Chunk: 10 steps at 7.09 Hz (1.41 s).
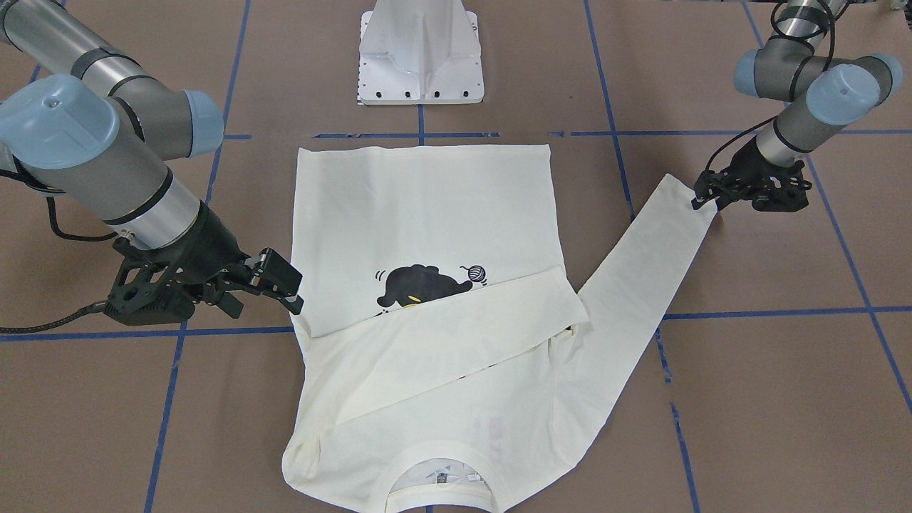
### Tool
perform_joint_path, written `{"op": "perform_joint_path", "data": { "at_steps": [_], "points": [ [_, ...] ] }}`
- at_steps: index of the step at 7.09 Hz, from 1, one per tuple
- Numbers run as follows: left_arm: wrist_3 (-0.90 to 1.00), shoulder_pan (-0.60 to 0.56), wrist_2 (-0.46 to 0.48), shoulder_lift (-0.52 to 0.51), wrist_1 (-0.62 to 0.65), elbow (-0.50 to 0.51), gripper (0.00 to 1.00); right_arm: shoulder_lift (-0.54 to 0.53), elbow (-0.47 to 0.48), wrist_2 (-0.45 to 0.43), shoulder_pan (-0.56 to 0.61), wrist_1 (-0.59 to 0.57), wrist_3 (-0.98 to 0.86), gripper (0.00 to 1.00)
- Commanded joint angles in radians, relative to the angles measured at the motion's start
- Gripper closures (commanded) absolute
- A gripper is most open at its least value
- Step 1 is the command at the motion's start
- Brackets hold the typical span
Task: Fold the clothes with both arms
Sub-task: 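Release the sleeve and raise the right gripper while the left gripper approaches the other cuff, then grasp the other sleeve cuff with the left gripper and fold it across the shirt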
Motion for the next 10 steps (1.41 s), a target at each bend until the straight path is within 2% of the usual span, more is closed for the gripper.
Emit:
{"op": "perform_joint_path", "data": {
  "at_steps": [1, 2, 3, 5, 6, 8, 9, 10],
  "points": [
    [-0.004, -0.004, -0.030, 0.005, 0.006, -0.038, 1.00, 0.000, 0.001, -0.005, -0.002, 0.001, 0.002, 0.00],
    [-0.004, -0.007, -0.073, 0.006, 0.003, -0.040, 1.00, 0.000, 0.001, -0.005, -0.003, 0.001, 0.002, 0.00],
    [-0.005, -0.009, -0.075, 0.005, 0.001, -0.041, 1.00, 0.000, 0.001, -0.005, -0.003, 0.001, 0.000, 0.00],
    [-0.078, -0.032, -0.120, -0.014, 0.010, -0.157, 1.00, -0.041, 0.049, 0.009, 0.000, 0.002, -0.003, 0.00],
    [-0.167, -0.076, -0.142, -0.140, 0.031, -0.165, 1.00, -0.096, 0.100, 0.013, 0.001, 0.004, -0.003, 0.00],
    [-0.311, -0.078, -0.132, -0.515, 0.346, -0.141, 1.00, -0.173, 0.169, 0.012, 0.003, 0.008, -0.006, 0.00],
    [-0.345, -0.074, -0.087, -0.689, 0.427, -0.060, 1.00, -0.193, 0.185, 0.006, 0.001, 0.010, -0.006, 0.00],
    [-0.416, -0.064, -0.067, -0.813, 0.414, 0.056, 1.00, -0.201, 0.186, 0.004, 0.003, 0.012, -0.006, 0.00]
  ]
}}
